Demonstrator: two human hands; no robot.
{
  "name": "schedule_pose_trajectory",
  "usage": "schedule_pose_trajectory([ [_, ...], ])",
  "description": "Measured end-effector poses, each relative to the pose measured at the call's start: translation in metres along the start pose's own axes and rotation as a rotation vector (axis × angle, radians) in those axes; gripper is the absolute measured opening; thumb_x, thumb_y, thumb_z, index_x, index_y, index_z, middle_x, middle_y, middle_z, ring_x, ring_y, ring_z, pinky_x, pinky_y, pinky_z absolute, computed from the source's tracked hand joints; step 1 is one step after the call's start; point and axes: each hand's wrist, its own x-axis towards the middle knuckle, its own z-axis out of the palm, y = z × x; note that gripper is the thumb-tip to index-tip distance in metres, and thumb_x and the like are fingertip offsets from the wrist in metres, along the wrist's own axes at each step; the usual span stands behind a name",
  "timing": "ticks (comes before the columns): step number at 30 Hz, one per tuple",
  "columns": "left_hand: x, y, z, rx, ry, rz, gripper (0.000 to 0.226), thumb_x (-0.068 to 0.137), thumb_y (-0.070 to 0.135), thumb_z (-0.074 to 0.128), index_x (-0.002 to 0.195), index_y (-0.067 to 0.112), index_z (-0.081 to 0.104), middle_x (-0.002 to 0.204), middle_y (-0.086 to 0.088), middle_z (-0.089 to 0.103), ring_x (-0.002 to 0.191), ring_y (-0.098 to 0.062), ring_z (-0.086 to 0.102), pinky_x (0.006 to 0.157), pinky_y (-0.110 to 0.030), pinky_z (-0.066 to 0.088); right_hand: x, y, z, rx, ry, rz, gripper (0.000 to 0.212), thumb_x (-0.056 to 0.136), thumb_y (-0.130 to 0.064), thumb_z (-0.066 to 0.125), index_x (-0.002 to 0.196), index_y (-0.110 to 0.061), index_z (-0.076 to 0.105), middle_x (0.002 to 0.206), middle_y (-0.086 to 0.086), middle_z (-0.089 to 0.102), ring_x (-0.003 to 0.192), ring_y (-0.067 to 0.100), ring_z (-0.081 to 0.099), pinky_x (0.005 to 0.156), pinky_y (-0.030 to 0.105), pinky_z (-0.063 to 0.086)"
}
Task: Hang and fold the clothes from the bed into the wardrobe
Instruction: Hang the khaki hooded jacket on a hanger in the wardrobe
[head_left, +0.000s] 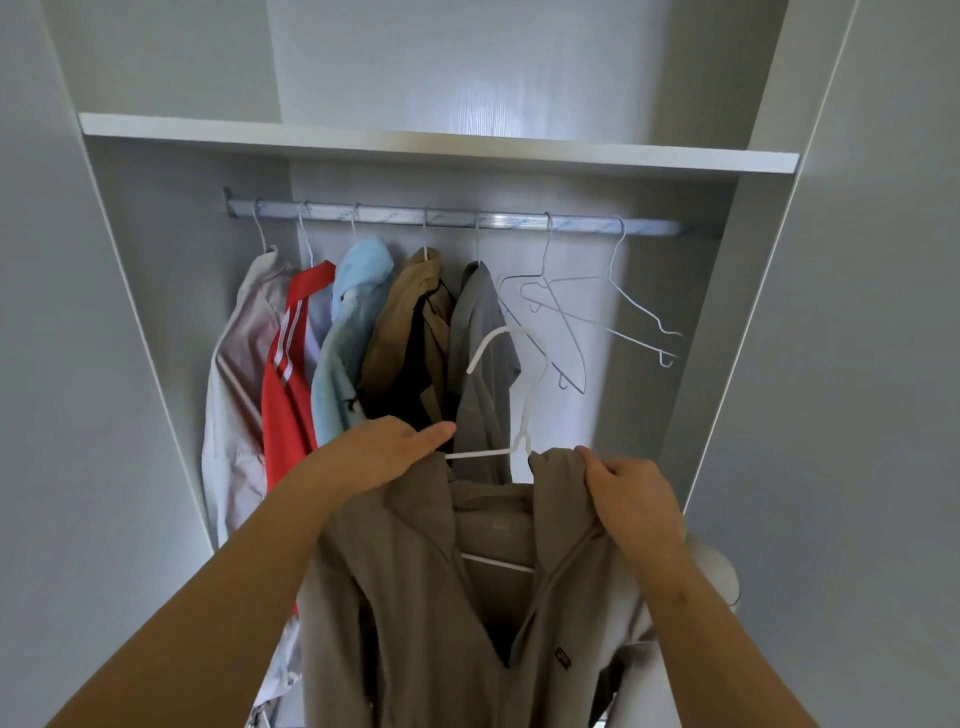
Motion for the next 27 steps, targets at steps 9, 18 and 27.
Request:
schedule_pose_trajectory([
  [9,-0.001,0.015,0.002,-0.824,0.441,0.443,0.025,0.084,-0.005,0.060,0.085,0.019,0.067,0.077,0.016,0.069,0.075,0.006,0.064,0.066,-0.008,0.048,-0.001,0.000,-0.001,0.122,0.025,-0.062,0.050,0.094,-0.039,0.049,0.053,-0.011,0.044,0.048,0.002,0.036,0.049,0.015,0.036,0.053,0.026,0.033],
  [18,-0.003,0.005,0.006,0.032,0.079,0.233,0.068,0.079,0.064,0.037,0.074,0.001,0.063,0.069,-0.016,0.057,0.063,-0.018,0.054,0.065,-0.030,0.045,0.002,0.002,-0.008,0.299,0.138,-0.014,0.054,0.090,-0.033,0.058,0.042,-0.021,0.039,0.034,-0.008,0.039,0.047,0.013,0.038,0.052,0.027,0.032],
  [27,0.001,0.005,0.003,-0.317,0.363,0.165,0.032,0.090,0.034,0.057,0.079,0.008,0.069,0.079,-0.012,0.066,0.073,-0.018,0.060,0.068,-0.028,0.048,-0.003,-0.003,-0.009,0.671,0.200,-0.137,0.047,0.094,-0.027,0.053,0.049,-0.023,0.042,0.044,-0.013,0.037,0.044,0.000,0.034,0.047,0.009,0.031],
])
